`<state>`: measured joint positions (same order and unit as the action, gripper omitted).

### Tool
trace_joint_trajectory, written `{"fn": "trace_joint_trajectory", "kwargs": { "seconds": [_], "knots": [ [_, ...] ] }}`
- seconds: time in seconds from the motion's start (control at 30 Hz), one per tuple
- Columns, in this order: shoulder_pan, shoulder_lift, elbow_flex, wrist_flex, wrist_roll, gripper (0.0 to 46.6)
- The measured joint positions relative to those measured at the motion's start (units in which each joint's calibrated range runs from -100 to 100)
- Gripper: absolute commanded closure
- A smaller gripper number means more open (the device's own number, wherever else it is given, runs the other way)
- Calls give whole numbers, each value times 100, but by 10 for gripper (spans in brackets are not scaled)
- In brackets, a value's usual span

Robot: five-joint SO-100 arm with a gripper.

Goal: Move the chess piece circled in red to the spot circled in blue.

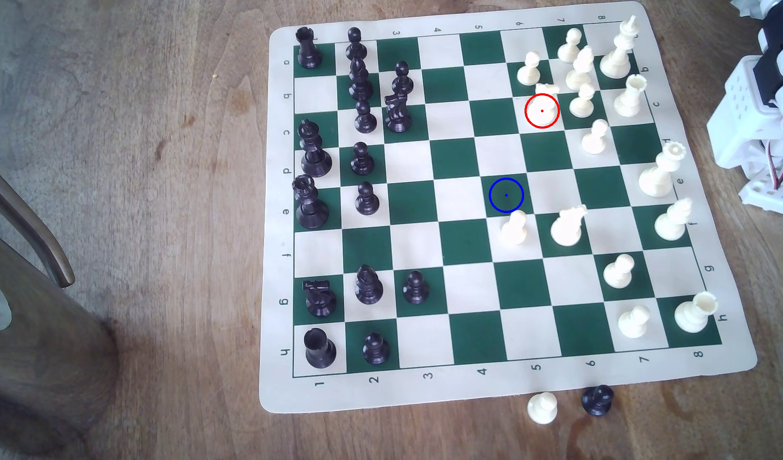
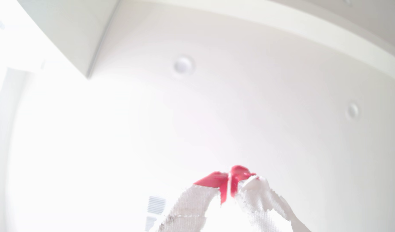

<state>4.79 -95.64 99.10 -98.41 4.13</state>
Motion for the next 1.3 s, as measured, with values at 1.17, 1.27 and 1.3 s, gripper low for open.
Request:
{"fn": "trace_joint_trajectory", "kwargs": {
  "seconds": [1.17, 1.27, 1.3],
  "knots": [
    [0, 0, 0, 470, 15, 464],
    [0, 0, 0, 1737, 0, 464],
    [0, 0, 0, 1984, 0, 465]
  ]
}}
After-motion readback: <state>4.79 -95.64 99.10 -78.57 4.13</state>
